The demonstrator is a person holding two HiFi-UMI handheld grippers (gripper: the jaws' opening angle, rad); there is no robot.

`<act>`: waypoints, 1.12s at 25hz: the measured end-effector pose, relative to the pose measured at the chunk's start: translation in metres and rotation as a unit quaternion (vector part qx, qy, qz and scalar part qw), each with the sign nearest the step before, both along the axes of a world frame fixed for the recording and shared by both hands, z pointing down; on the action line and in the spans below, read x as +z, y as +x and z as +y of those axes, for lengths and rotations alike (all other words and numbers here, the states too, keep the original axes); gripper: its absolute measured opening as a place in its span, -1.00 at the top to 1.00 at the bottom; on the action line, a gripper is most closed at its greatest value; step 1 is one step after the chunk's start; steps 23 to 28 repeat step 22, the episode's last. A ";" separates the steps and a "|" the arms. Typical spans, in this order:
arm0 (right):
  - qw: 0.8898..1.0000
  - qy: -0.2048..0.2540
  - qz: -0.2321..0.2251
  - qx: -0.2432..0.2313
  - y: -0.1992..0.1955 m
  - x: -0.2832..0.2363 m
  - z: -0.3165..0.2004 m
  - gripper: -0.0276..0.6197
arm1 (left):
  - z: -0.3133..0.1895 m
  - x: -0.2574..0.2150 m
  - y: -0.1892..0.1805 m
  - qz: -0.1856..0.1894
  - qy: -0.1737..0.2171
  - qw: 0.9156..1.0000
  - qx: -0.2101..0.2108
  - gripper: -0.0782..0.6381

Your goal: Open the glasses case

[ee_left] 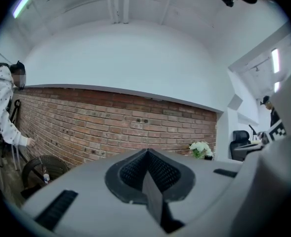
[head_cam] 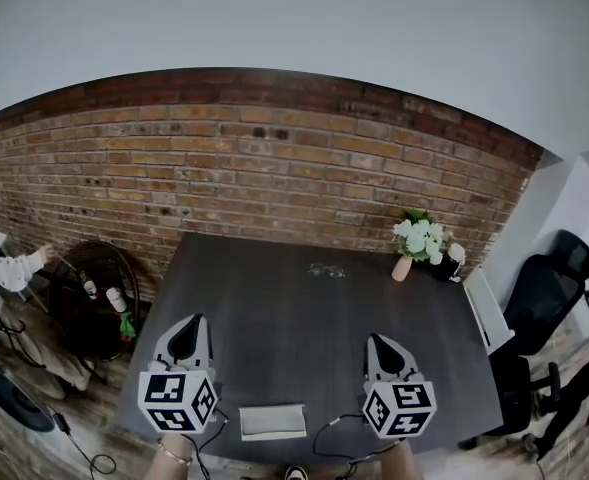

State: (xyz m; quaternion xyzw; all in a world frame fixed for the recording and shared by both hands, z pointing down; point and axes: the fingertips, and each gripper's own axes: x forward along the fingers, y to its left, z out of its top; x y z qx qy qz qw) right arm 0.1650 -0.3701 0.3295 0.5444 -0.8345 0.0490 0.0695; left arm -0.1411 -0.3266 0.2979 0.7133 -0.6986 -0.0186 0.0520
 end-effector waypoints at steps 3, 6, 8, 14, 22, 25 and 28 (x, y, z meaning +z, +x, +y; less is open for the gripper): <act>1.000 -0.002 0.005 0.003 0.001 0.001 -0.003 0.91 | -0.004 0.002 0.000 0.002 -0.005 1.000 0.000 0.79; 1.000 -0.006 0.004 0.006 0.005 0.001 -0.005 0.91 | -0.006 0.004 0.002 0.003 -0.010 1.000 0.001 0.79; 1.000 -0.008 0.005 0.007 0.006 0.002 -0.006 0.91 | -0.008 0.007 0.003 0.004 -0.013 1.000 0.002 0.79; 1.000 -0.015 0.003 0.004 0.004 0.006 -0.007 0.91 | -0.010 0.010 0.006 0.007 -0.018 1.000 0.005 0.79; 1.000 -0.018 0.005 -0.004 0.008 0.009 -0.007 0.91 | -0.009 0.018 0.014 0.010 -0.027 1.000 0.003 0.79; 1.000 -0.018 0.005 -0.004 0.008 0.009 -0.007 0.91 | -0.009 0.018 0.014 0.010 -0.027 1.000 0.003 0.79; 1.000 -0.018 0.005 -0.004 0.008 0.009 -0.007 0.91 | -0.009 0.018 0.014 0.010 -0.027 1.000 0.003 0.79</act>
